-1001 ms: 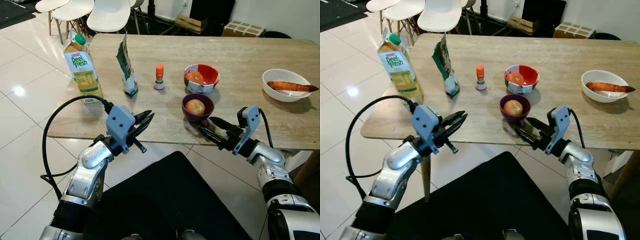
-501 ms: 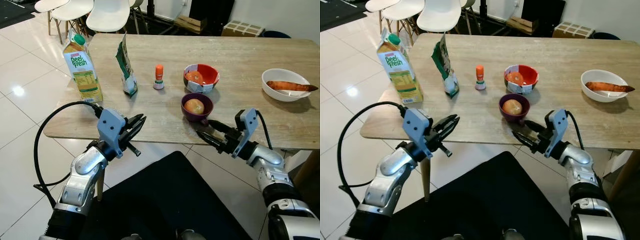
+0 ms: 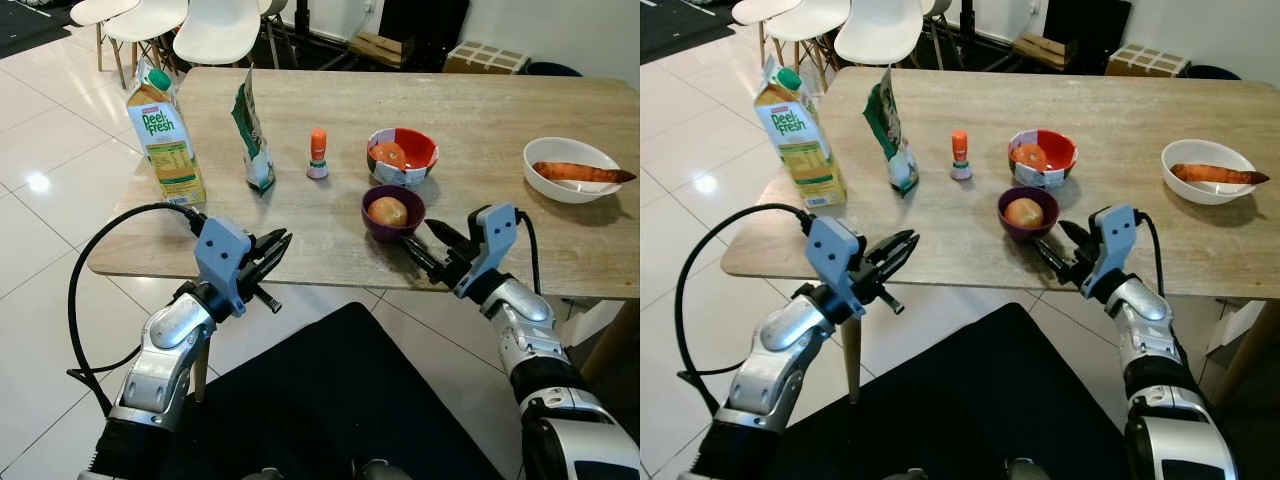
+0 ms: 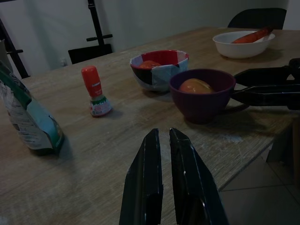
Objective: Restocking fridge
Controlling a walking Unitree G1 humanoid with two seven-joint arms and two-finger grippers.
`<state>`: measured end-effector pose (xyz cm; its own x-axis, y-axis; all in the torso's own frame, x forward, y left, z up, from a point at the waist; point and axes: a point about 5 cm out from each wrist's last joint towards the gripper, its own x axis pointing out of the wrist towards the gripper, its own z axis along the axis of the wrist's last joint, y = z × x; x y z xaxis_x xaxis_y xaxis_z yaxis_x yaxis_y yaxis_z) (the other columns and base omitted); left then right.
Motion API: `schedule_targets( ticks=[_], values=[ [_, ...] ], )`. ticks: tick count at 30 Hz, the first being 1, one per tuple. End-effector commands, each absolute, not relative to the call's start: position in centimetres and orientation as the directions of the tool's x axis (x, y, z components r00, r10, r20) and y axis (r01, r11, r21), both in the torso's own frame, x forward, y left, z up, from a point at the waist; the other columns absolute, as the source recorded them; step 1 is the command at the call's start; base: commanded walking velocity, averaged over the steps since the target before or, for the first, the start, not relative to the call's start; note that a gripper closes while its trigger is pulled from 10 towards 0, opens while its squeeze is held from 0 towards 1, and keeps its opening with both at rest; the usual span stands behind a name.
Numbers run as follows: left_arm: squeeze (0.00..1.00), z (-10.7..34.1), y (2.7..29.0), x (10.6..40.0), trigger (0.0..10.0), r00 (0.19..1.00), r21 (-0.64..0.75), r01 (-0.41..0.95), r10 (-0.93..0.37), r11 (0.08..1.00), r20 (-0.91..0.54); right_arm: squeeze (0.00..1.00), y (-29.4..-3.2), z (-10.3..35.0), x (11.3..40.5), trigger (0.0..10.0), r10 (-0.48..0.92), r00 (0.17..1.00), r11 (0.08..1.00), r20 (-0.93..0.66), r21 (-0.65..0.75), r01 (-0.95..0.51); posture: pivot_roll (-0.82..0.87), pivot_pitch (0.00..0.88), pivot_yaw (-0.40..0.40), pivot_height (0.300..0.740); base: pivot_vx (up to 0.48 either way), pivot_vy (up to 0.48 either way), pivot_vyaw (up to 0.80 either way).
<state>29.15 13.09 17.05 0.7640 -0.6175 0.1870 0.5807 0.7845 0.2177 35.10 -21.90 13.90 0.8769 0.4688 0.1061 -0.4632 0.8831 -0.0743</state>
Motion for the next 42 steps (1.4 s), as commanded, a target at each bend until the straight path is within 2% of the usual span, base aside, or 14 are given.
schedule_targets(
  ticks=[1,13,28,42],
  values=[
    [0.00,17.0,13.3,28.9,10.0,0.766,0.226,0.579,-0.618,0.783,0.176,0.00,-22.2,13.5,35.0,10.0,0.446,0.890,0.895,0.093,-0.080,-0.439,-0.05,0.126,0.002,0.740,0.000,0.000,0.00],
    [0.00,17.0,13.3,28.9,10.0,0.765,0.231,0.582,-0.621,0.780,0.171,0.00,-22.1,13.5,34.9,10.0,0.470,0.878,0.882,0.089,-0.093,-0.462,-0.05,0.128,0.005,0.740,0.000,0.000,0.00],
    [0.00,16.9,13.0,28.9,10.0,0.763,0.227,0.586,-0.624,0.778,0.170,0.00,-19.8,12.4,35.1,10.0,0.504,0.861,0.864,0.076,-0.030,-0.503,-0.05,0.131,0.002,0.740,0.000,0.000,0.00],
    [0.00,17.0,13.0,28.9,10.0,0.764,0.232,0.582,-0.622,0.779,0.170,0.00,-19.5,12.5,35.5,10.0,0.497,0.866,0.868,0.062,-0.028,-0.496,-0.04,0.131,-0.003,0.740,0.000,0.000,0.00]
  ],
)
